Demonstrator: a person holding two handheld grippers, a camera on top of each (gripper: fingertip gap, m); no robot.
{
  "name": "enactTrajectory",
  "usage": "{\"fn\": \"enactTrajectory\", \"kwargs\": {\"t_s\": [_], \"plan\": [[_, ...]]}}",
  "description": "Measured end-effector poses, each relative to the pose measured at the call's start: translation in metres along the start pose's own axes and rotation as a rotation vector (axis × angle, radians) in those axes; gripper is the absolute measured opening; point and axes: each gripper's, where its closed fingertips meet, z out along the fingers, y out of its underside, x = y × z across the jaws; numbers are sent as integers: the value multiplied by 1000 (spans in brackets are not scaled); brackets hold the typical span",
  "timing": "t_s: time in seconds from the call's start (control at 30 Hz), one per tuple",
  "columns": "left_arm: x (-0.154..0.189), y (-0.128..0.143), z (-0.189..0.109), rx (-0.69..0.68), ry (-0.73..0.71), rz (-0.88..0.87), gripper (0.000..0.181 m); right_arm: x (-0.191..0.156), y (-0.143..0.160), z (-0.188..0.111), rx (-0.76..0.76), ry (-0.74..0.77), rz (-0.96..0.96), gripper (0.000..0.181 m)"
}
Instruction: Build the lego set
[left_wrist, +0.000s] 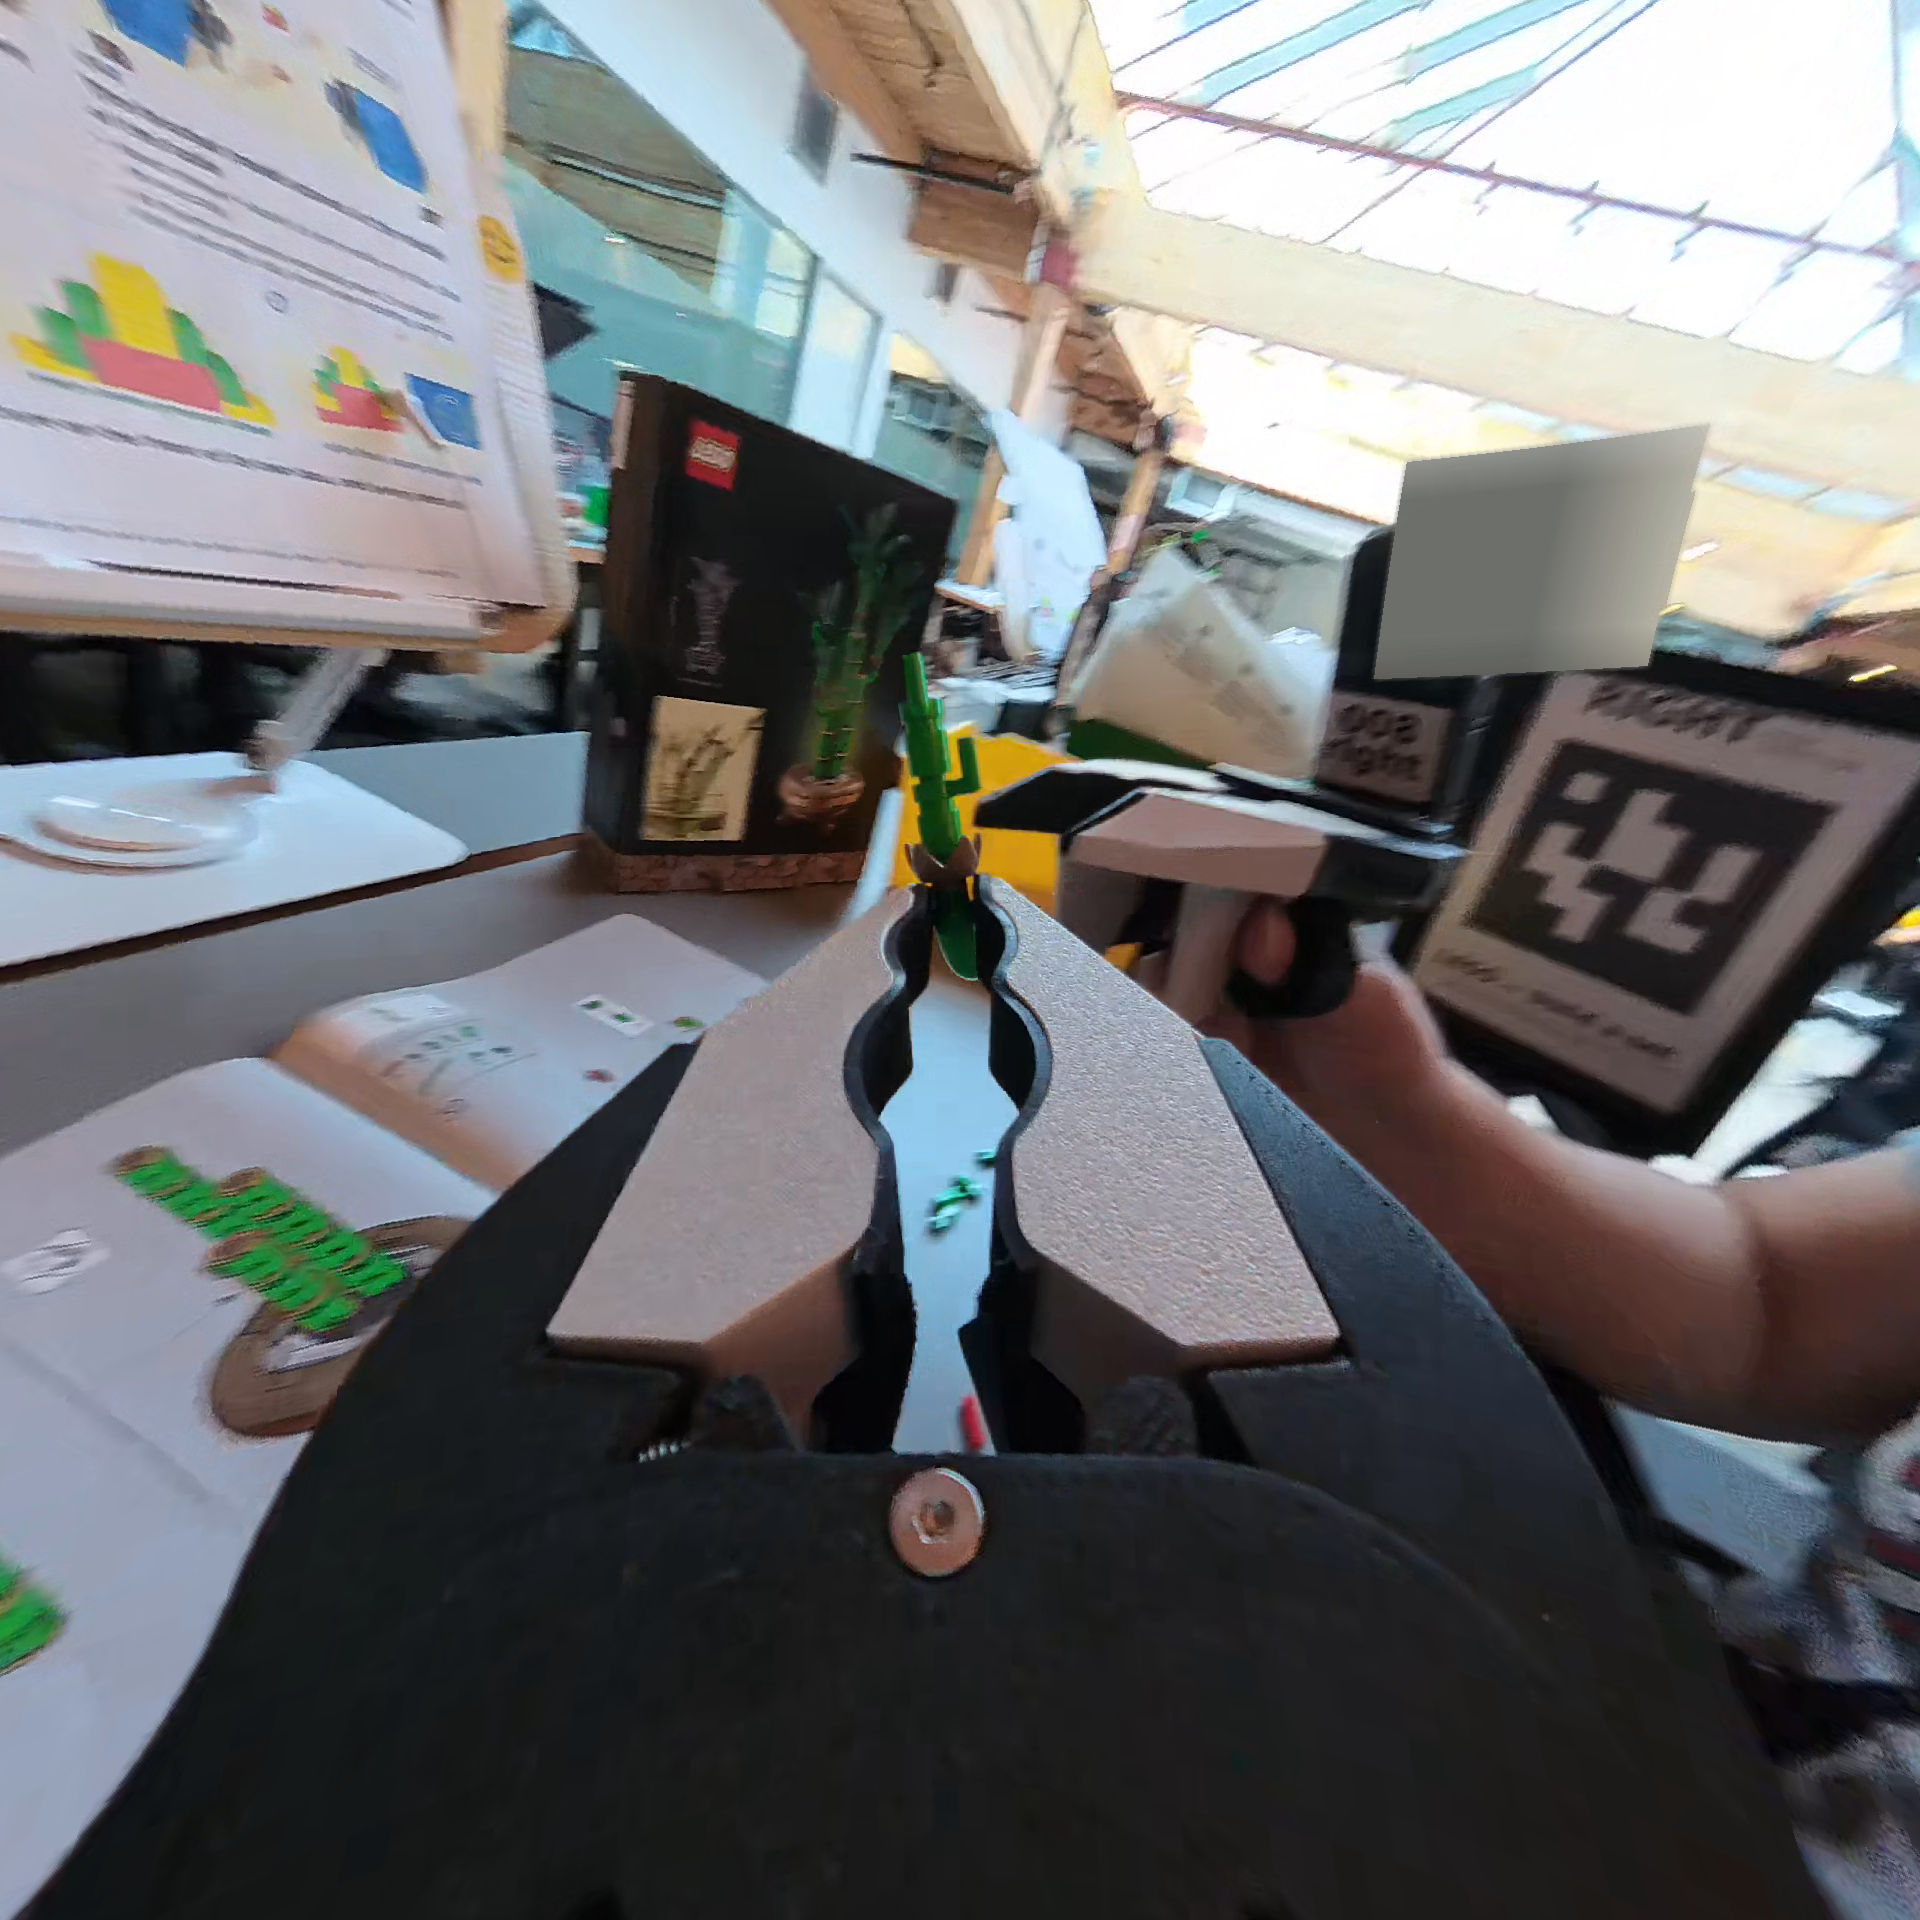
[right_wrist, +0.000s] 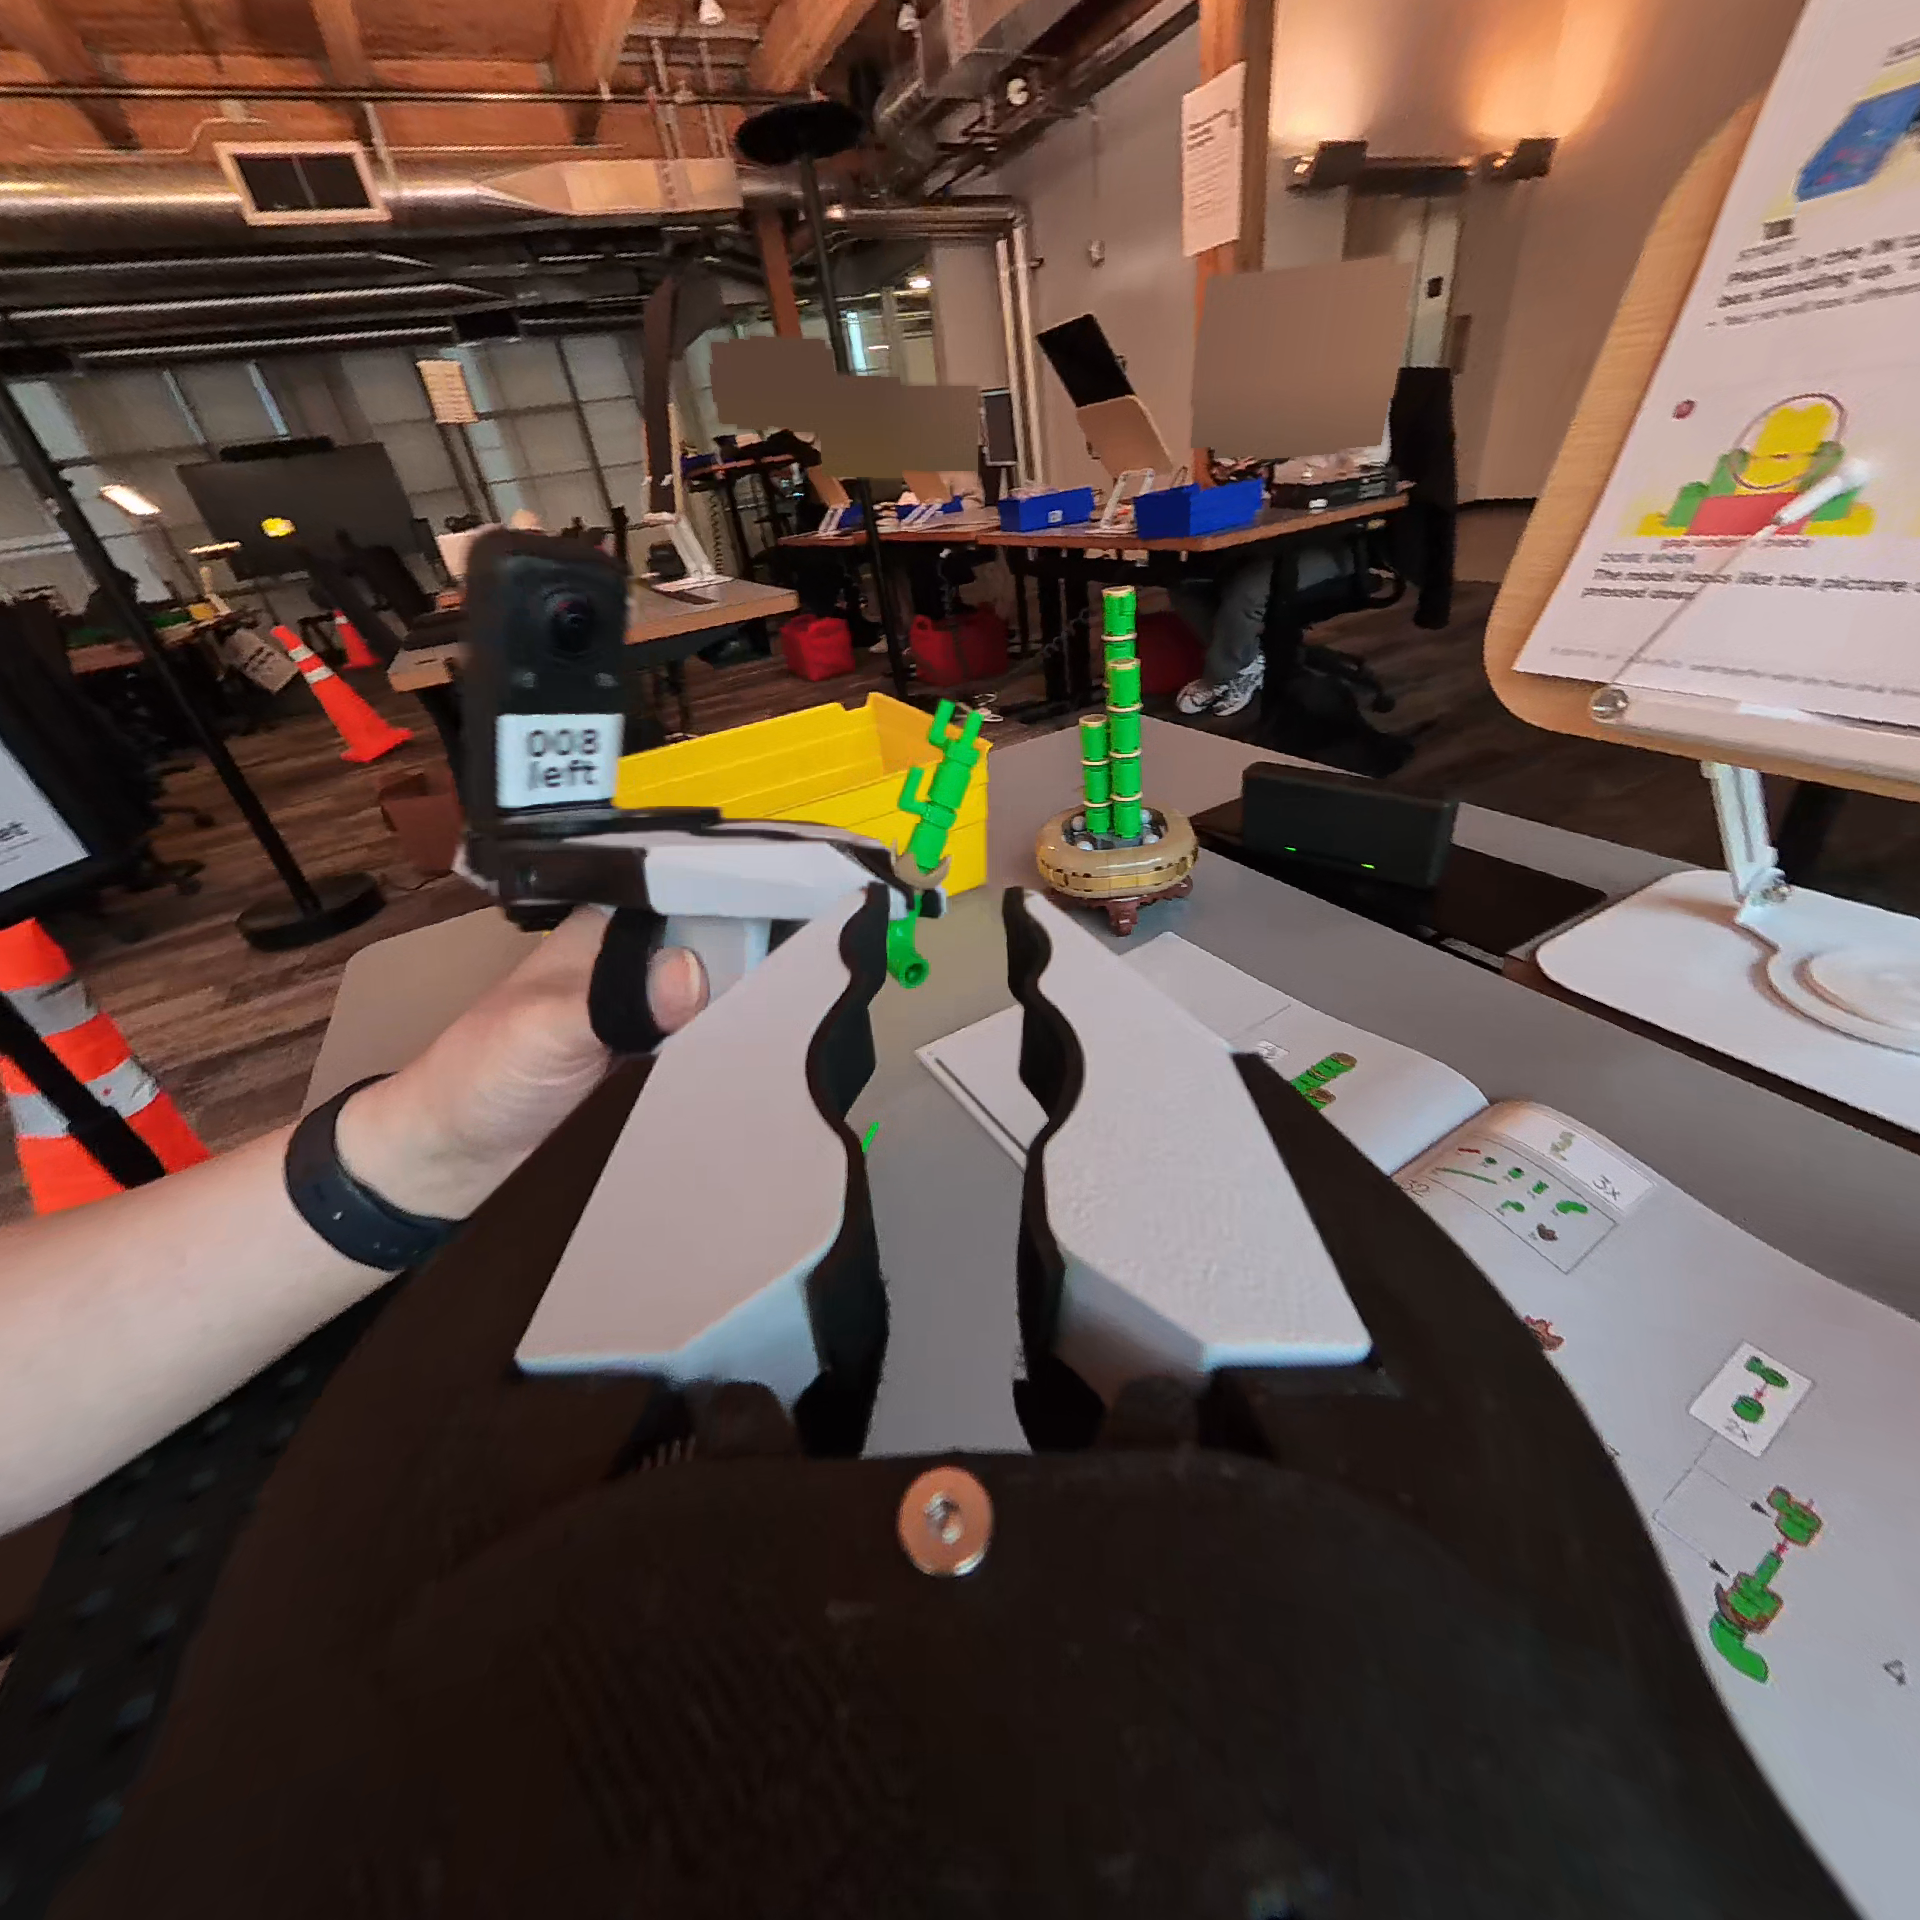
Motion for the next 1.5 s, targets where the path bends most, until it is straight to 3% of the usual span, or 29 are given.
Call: {"fn": "enactTrajectory", "kwargs": {"t_s": [0.13, 0.3, 0.6, 1.03, 1.13, 1.23, 1.3, 1.33, 1.43, 1.5], "plan": [[-19, 8, 0, -65, -212, 167, 5, 0, -1, 2, 13, 54, 19, 21], [-25, 21, 5, -168, -332, 317, 5, 3, 7, 8, -2, 98, 77, 21], [-21, 36, 16, -267, -397, 479, 6, 18, 23, 11, -53, 150, 152, 16], [-17, 36, 18, -263, -387, 484, 6, 27, 29, 7, -47, 91, 318, 5], [-15, 39, 20, -260, -347, 408, 6, 28, 30, 6, -29, 52, 384, 1], [-16, 42, 20, -252, -298, 284, 22, 28, 26, 5, 2, 19, 418, 1], [-12, 40, 21, -219, -236, 206, 8, 29, 26, 4, 2, 15, 421, 1], [-12, 39, 21, -202, -232, 180, 8, 28, 26, 4, 1, 11, 424, 1], [-18, 44, 20, -234, -239, 160, 25, 27, 25, 4, 14, 7, 440, 1], [-16, 47, 23, -247, -232, 170, 25, 26, 25, 5, 20, 2, 446, 1]]}}
